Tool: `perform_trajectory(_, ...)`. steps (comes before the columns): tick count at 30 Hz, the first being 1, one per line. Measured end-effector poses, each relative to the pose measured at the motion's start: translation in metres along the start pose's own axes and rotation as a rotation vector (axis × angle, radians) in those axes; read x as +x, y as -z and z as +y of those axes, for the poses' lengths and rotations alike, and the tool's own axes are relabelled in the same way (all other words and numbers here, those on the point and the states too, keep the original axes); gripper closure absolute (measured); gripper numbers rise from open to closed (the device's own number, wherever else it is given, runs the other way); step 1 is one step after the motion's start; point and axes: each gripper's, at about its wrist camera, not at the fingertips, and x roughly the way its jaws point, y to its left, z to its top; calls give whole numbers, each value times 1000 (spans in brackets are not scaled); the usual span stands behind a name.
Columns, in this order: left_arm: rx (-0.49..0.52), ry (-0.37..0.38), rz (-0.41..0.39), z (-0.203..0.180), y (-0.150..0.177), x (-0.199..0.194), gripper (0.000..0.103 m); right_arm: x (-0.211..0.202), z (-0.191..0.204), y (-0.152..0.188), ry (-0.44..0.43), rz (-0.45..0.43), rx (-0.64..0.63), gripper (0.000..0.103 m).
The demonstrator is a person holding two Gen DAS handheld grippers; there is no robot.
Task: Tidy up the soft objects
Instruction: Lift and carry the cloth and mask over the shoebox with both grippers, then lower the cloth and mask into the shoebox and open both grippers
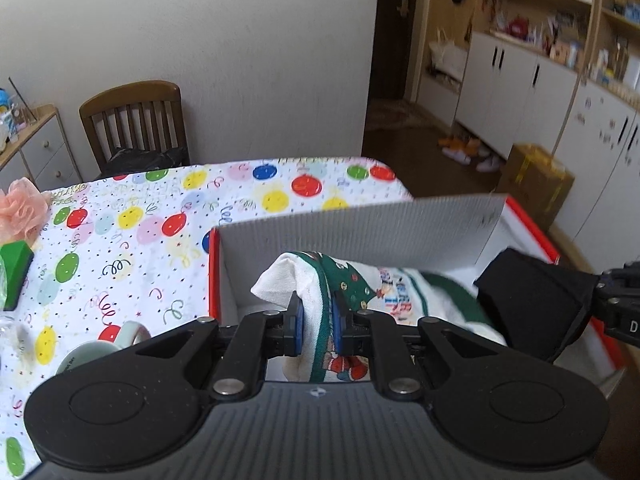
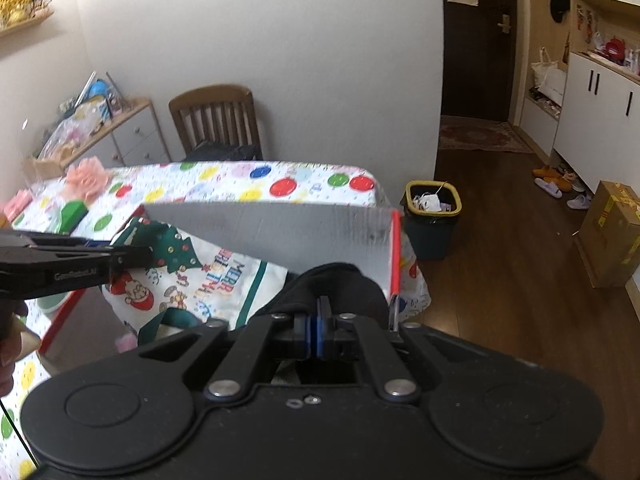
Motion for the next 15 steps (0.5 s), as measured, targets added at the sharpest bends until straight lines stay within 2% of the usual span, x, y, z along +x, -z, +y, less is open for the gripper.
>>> perform_trajectory(4,35,-16,29,-5,6,2,90,2,3,6,-6,26,-10,100)
perform_trajectory(8,50,-29,45,-8,10,1,89,3,4,7,-6,44,-14,87)
perform_trajectory(9,53,-31,50,-8,10,2,88,3,4,8,-5,48,-13,86)
perform_trajectory(12,59,-39,60,-9,13,0,84,3,3,8,-4,63,-17,83)
perform_trajectory(15,66,-39,68,-10,13,-2,74,0,2,9,-6,73,-21,79)
